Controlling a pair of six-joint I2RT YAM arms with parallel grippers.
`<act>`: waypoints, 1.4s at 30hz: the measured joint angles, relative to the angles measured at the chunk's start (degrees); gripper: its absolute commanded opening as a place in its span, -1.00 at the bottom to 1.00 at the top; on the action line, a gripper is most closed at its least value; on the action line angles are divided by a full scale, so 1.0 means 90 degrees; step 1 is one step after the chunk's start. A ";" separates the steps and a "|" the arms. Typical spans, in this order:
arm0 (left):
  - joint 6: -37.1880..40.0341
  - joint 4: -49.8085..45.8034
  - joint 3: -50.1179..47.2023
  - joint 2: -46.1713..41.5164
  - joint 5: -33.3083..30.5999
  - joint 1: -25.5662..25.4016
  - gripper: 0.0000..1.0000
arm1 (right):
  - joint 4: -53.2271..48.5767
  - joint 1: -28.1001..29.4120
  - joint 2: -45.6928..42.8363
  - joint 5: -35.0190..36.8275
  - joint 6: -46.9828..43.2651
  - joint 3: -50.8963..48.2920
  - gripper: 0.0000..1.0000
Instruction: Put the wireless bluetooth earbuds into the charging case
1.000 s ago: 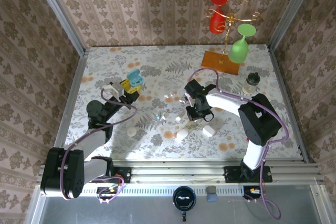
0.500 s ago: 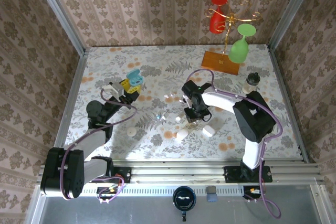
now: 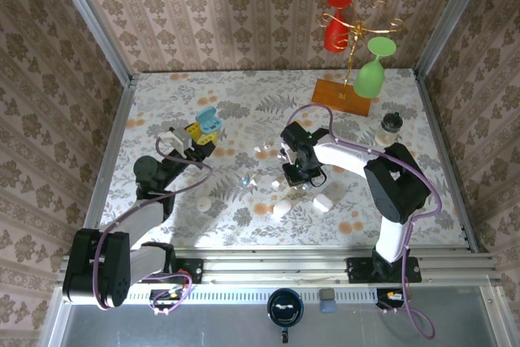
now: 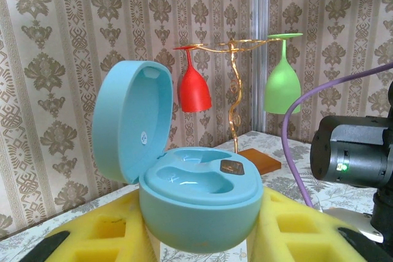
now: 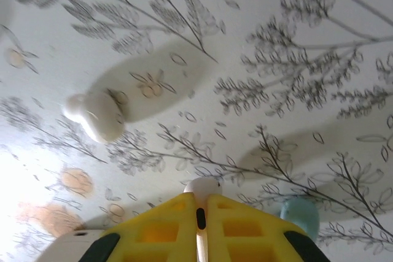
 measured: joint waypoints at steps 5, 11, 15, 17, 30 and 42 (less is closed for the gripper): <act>0.0002 0.0000 0.0000 0.0000 -0.0002 0.0000 -0.51 | 0.0272 0.0019 0.0007 -0.0138 0.0148 0.0000 -0.41; 0.0002 -0.0002 0.0000 0.0000 -0.0002 0.0000 -0.51 | 0.0459 0.0007 -0.0134 -0.0073 0.0274 -0.0165 -0.03; 0.0002 0.0002 0.0000 0.0002 -0.0002 0.0000 -0.51 | 0.0823 -0.0209 -0.0799 -0.0112 0.0476 -0.0777 0.04; 0.0002 0.0005 0.0000 0.0010 0.0000 0.0000 -0.51 | 0.1052 -0.0464 -0.1115 -0.0253 0.0595 -0.1049 0.03; 0.0002 0.0046 0.0000 0.0061 0.0000 -0.0073 -0.52 | 0.2404 -0.1734 -0.1333 -0.2096 0.1236 -0.2288 -0.02; 0.0002 0.0036 0.0000 0.0061 0.0000 -0.0085 -0.52 | 0.2941 -0.1797 -0.0901 -0.2611 0.1384 -0.2489 -0.20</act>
